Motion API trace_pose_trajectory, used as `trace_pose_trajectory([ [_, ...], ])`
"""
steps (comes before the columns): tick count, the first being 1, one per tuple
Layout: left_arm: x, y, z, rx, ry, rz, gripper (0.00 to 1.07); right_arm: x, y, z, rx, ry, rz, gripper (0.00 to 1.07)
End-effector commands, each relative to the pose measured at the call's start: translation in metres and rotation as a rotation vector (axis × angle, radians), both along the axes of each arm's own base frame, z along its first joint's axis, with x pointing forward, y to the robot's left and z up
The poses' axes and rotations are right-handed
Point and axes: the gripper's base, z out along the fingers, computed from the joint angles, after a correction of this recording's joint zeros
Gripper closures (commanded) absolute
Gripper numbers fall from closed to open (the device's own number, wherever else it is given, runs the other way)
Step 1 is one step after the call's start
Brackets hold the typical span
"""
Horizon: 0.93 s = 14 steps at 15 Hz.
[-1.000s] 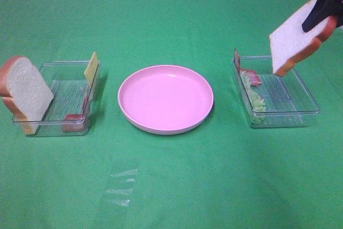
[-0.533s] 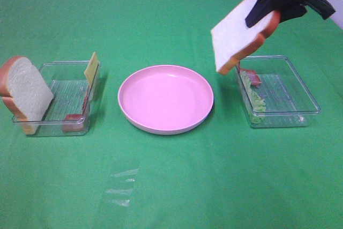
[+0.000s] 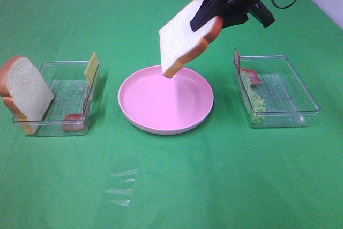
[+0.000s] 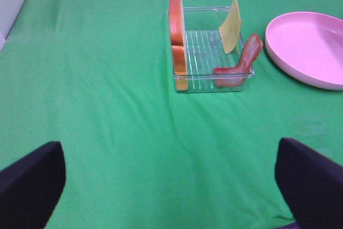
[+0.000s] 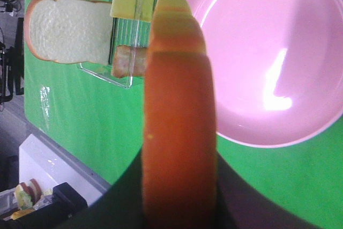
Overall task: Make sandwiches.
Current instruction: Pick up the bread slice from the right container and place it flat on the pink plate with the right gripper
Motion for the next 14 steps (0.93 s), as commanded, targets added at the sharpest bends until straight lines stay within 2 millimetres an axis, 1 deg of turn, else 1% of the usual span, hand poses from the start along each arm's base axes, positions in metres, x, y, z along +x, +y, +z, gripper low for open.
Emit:
trace_pose_trajectory([
  [1,-0.003,0.000,0.001,0.000,-0.029,0.002,0.04,0.007,0.006,-0.014,0.045,0.022,0.012,1.07],
  [4,-0.003,0.000,0.001,0.000,-0.029,0.002,0.04,0.014,0.010,-0.034,0.071,0.077,0.008,1.07],
  [6,-0.003,0.000,0.001,0.000,-0.029,0.002,0.04,0.016,0.011,-0.044,0.072,0.102,0.005,1.07],
  [12,-0.003,0.000,0.001,0.000,-0.029,0.002,0.04,0.022,0.013,-0.043,0.097,0.069,-0.036,1.07],
  [14,-0.003,0.000,0.001,0.000,-0.029,0.002,0.04,0.024,0.014,-0.046,0.112,0.072,-0.048,1.07],
])
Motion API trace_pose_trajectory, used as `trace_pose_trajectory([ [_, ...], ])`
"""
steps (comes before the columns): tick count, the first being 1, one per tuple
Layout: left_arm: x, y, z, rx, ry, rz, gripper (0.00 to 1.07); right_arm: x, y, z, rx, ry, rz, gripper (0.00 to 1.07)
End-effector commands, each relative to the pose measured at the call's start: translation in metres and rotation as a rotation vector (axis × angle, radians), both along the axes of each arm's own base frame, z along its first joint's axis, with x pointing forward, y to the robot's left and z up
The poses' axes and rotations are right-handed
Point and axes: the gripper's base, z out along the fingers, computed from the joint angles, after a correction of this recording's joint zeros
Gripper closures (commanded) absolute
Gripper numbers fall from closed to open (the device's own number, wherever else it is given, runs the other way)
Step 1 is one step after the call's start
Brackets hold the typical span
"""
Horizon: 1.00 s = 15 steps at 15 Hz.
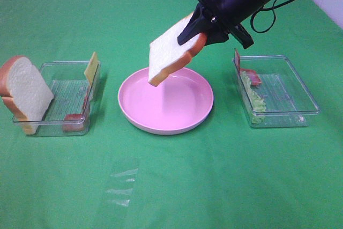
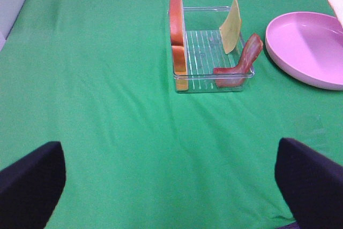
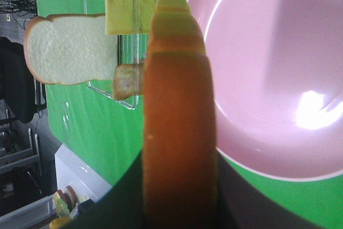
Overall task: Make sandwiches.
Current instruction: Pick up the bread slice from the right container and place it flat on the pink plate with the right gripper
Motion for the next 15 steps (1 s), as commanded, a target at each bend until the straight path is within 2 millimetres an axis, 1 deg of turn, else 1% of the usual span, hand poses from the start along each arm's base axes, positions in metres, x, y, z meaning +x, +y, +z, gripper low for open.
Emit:
trace_pose_trajectory([
  [1,-0.003,0.000,0.001,0.000,-0.029,0.002,0.04,0.004,0.005,-0.006,0.053,0.004,-0.008,1.07],
  [4,-0.003,0.000,0.001,0.000,-0.029,0.002,0.04,0.009,0.019,-0.032,0.111,0.054,0.001,1.07],
  [6,-0.003,0.000,0.001,0.000,-0.029,0.003,0.04,0.014,0.021,-0.054,0.110,0.091,-0.016,1.07],
  [7,-0.003,0.000,0.001,0.000,-0.029,0.003,0.04,0.016,0.022,-0.062,0.121,0.095,-0.017,1.07],
  [10,-0.003,0.000,0.001,0.000,-0.029,0.003,0.04,0.020,0.024,-0.072,0.142,0.085,-0.031,1.07],
  [14,-0.003,0.000,0.001,0.001,-0.029,0.003,0.04,0.020,0.029,-0.099,0.122,0.132,-0.034,1.07],
  [15,-0.003,0.000,0.001,0.002,-0.029,0.004,0.04,0.021,0.029,-0.102,0.116,0.135,-0.036,1.07],
])
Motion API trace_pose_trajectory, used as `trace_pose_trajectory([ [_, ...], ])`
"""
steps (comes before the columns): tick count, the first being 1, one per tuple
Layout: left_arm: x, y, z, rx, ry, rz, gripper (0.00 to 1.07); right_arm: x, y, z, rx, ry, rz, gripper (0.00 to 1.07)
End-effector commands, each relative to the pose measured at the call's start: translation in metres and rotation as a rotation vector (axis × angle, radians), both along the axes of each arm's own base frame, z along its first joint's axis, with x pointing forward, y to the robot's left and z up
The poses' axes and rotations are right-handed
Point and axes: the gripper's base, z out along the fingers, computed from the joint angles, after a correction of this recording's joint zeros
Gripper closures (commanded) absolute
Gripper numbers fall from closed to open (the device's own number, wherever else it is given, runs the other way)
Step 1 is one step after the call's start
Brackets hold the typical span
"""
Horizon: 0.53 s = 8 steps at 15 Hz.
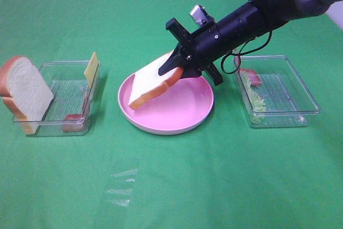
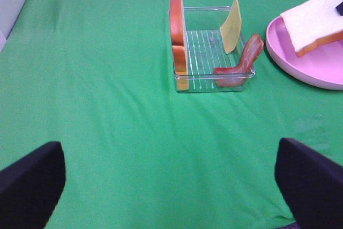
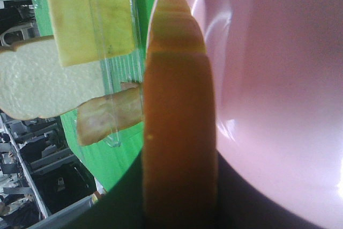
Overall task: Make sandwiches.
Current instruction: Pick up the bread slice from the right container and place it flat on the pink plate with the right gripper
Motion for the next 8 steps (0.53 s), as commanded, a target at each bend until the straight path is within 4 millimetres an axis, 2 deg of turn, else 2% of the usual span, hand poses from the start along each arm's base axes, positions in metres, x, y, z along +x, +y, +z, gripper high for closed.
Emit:
trace_pose_trajectory([
  [1,-0.0026,0.0002,0.0006,0.000,-0.029,0.003,0.04,0.0007,0.0023,-0.0046,-0.001,-0.007,0.004,1.07],
  [8,-0.0026,0.0002,0.0006,0.000,-0.029,0.003,0.04,0.0019,0.0014,-0.0058,-0.017,-0.021,-0.001,1.07],
])
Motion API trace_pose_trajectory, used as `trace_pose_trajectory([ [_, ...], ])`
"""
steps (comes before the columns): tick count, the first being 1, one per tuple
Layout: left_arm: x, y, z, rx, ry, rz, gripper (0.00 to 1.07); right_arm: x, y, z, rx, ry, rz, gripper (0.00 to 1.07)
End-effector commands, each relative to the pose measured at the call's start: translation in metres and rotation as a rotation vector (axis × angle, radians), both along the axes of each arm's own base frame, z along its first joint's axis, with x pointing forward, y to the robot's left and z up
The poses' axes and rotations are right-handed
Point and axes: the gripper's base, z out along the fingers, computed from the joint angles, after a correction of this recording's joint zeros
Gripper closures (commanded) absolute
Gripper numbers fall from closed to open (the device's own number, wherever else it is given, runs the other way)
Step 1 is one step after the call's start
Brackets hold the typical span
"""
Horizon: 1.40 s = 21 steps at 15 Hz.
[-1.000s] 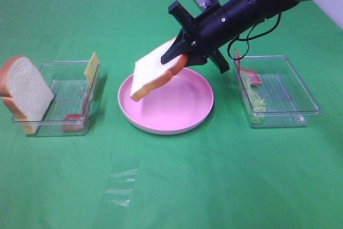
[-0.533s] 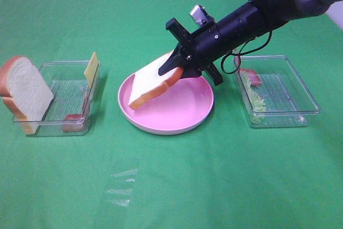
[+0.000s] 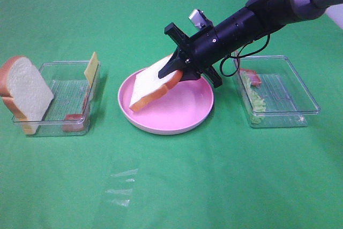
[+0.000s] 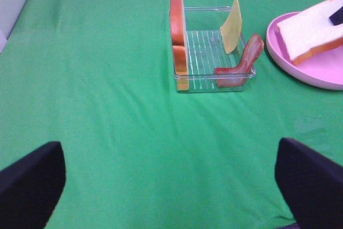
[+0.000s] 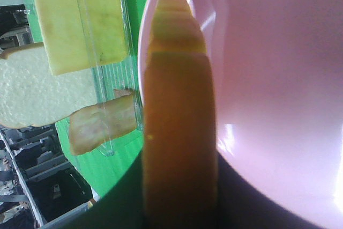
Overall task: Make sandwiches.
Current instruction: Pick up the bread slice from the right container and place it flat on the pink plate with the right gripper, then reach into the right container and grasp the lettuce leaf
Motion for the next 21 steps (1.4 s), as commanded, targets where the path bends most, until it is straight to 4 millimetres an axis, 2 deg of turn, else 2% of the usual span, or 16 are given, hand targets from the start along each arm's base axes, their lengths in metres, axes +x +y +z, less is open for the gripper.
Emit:
trace_pose_trajectory([
  [1,-0.003,0.000,0.001,0.000,-0.029,0.003,0.04,0.000,0.000,-0.001,-0.009,-0.014,0.016,1.02],
  [4,-0.003,0.000,0.001,0.000,-0.029,0.003,0.04,0.000,-0.001,-0.002,-0.028,-0.016,0.026,0.75],
  [5,-0.003,0.000,0.001,0.000,-0.029,0.003,0.04,-0.001,-0.002,-0.003,-0.034,-0.018,0.031,0.59],
  [6,-0.003,0.000,0.001,0.000,-0.029,0.003,0.04,-0.001,-0.003,-0.002,-0.047,-0.023,0.045,0.32],
  [7,-0.003,0.000,0.001,0.000,-0.029,0.003,0.04,-0.002,-0.004,-0.001,-0.063,-0.033,0.059,0.27],
  [14,-0.003,0.000,0.001,0.001,-0.029,0.003,0.04,-0.009,-0.018,0.028,-0.229,-0.111,0.149,0.26],
  [18,-0.003,0.000,0.001,0.001,-0.029,0.003,0.04,-0.014,-0.024,0.051,-0.288,-0.151,0.171,0.26],
  [21,-0.003,0.000,0.001,0.001,-0.029,0.003,0.04,-0.022,-0.038,0.074,-0.433,-0.152,0.161,0.26],
])
